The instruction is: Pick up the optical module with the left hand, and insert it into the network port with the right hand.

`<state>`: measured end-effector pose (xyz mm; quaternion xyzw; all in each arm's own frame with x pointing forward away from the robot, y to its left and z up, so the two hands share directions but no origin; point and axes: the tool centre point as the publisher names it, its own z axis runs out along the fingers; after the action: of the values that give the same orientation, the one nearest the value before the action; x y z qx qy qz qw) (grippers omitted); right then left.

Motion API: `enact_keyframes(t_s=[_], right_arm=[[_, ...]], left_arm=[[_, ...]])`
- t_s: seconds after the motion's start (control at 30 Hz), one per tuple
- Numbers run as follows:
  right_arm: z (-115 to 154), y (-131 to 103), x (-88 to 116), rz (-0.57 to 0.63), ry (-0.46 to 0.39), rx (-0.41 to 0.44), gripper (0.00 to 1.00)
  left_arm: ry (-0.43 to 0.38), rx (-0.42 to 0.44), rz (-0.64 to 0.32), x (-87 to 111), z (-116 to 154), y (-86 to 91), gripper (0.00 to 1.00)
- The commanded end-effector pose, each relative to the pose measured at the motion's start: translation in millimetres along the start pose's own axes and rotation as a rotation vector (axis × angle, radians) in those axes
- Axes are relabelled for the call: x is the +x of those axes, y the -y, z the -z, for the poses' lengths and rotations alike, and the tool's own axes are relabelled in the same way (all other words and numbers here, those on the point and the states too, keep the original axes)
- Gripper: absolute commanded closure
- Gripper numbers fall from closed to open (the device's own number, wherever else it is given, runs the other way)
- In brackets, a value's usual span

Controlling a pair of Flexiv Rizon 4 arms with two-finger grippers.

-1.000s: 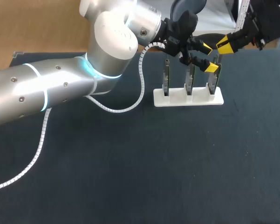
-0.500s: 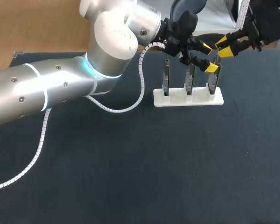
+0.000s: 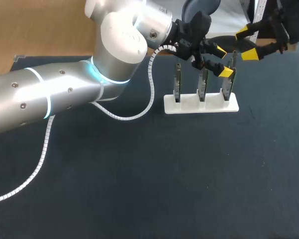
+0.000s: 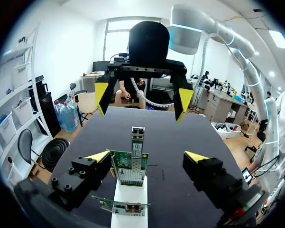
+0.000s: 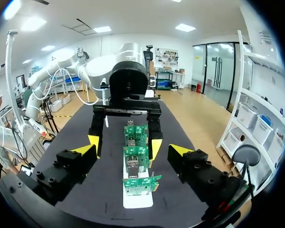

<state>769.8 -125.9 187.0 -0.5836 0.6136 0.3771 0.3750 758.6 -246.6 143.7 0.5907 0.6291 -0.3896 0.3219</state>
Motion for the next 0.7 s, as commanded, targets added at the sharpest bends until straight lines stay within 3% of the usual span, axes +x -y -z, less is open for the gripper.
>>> enact_keyframes(t_s=[0.03,0.1,0.13,0.17,0.2,0.7], right_arm=[[2.5,2.3,-2.5,0.008,0.000,-0.012,0.00],[2.8,2.2,-3.6,0.018,-0.006,-0.014,0.00],[2.7,2.2,-3.9,0.018,-0.007,-0.013,0.13],[2.6,2.4,-4.3,0.020,-0.005,-0.012,0.64],[2.6,2.6,-4.9,0.024,-0.004,-0.007,1.00],[-7.0,3.9,-7.4,0.033,-0.017,-0.006,1.00]], left_arm=[[-0.004,0.002,0.002,-0.9,-0.3,-1.2,0.00],[-0.004,0.002,0.002,-0.9,-0.3,-1.2,0.00],[-0.004,0.002,0.002,-0.9,-0.3,-1.2,0.00],[-0.004,0.002,0.002,-0.9,-0.3,-1.2,0.00],[-0.004,0.002,0.002,-0.9,-0.3,-1.2,0.00],[-0.004,0.002,0.002,-0.9,-0.3,-1.2,0.00]])
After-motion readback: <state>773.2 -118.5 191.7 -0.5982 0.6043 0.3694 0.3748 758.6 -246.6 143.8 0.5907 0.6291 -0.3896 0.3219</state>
